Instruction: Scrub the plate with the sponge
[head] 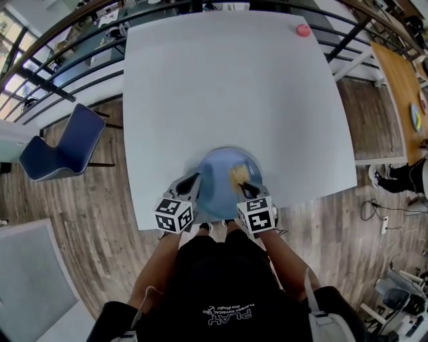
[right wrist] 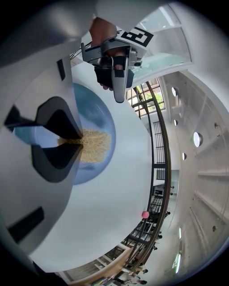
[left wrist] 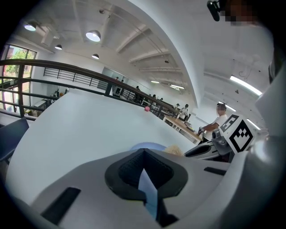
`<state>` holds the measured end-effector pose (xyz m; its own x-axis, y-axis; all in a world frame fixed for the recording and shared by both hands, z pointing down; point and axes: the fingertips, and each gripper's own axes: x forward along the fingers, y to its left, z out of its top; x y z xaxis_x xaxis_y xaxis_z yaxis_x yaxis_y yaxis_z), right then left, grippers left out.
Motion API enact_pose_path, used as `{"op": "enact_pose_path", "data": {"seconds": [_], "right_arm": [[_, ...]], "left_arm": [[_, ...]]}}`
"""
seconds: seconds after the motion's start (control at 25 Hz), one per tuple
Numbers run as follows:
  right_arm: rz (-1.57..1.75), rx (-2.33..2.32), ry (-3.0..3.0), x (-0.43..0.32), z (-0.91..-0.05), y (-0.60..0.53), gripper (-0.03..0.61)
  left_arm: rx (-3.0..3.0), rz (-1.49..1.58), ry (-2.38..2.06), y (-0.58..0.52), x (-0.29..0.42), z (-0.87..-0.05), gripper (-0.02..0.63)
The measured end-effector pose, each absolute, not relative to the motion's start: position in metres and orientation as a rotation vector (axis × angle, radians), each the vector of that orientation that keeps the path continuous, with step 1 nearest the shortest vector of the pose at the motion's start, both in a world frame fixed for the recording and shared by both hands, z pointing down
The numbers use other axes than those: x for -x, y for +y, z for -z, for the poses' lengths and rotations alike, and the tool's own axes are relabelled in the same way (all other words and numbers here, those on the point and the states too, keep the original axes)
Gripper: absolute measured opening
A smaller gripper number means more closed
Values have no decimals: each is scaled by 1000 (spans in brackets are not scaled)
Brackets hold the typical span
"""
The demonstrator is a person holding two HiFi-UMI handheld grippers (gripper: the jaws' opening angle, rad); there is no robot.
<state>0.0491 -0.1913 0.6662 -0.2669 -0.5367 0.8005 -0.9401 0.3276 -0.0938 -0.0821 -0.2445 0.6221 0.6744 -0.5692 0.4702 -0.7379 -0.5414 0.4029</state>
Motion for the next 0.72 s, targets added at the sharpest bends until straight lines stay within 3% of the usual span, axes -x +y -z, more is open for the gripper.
{"op": "enact_pose_path", "data": {"seconds": [0.72], "right_arm": [[-441, -1480, -2286, -10, -501, -259, 44]], "left_arm": [[-2502, -134, -1200, -289, 105, -470, 9]]}}
